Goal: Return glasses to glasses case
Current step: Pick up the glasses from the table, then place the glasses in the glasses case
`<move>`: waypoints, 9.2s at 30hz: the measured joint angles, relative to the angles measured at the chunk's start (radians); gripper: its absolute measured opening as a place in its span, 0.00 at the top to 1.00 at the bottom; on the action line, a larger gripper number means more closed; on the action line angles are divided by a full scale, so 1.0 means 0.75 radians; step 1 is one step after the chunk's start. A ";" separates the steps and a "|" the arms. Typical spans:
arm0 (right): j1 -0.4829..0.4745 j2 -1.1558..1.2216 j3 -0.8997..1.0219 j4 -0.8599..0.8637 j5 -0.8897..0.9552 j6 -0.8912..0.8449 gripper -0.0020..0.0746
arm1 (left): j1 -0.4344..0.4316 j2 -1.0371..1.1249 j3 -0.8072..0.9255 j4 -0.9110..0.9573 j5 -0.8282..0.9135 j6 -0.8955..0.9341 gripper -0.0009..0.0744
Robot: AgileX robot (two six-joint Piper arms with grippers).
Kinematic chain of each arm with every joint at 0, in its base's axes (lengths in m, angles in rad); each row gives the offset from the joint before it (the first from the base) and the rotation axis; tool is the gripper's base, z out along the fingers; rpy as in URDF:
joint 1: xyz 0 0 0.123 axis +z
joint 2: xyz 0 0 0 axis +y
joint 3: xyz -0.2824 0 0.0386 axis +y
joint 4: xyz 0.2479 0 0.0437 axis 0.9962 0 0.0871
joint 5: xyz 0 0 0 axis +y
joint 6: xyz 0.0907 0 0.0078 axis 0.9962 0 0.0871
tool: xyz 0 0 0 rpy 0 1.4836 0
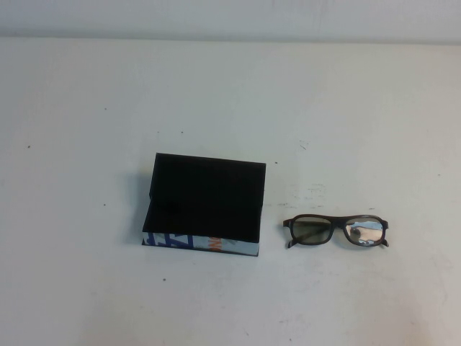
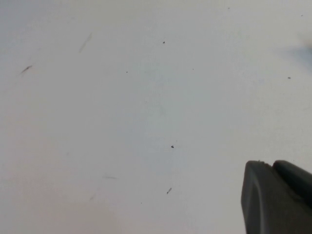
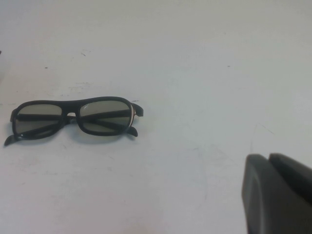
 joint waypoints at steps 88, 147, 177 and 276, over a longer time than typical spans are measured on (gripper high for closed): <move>0.026 1.261 -0.991 0.546 0.884 -0.339 0.99 | 0.000 0.000 0.000 0.000 0.000 0.000 0.99; 0.508 2.671 -1.993 -0.135 0.912 -1.460 0.47 | 0.000 0.000 0.000 0.000 0.000 0.000 0.99; 0.508 2.675 -2.007 -0.125 1.064 -1.352 0.89 | 0.000 0.000 0.000 0.000 0.000 0.000 0.99; 1.023 3.036 -2.724 -0.177 1.158 -0.941 0.78 | 0.000 0.000 0.000 0.000 0.000 0.000 0.99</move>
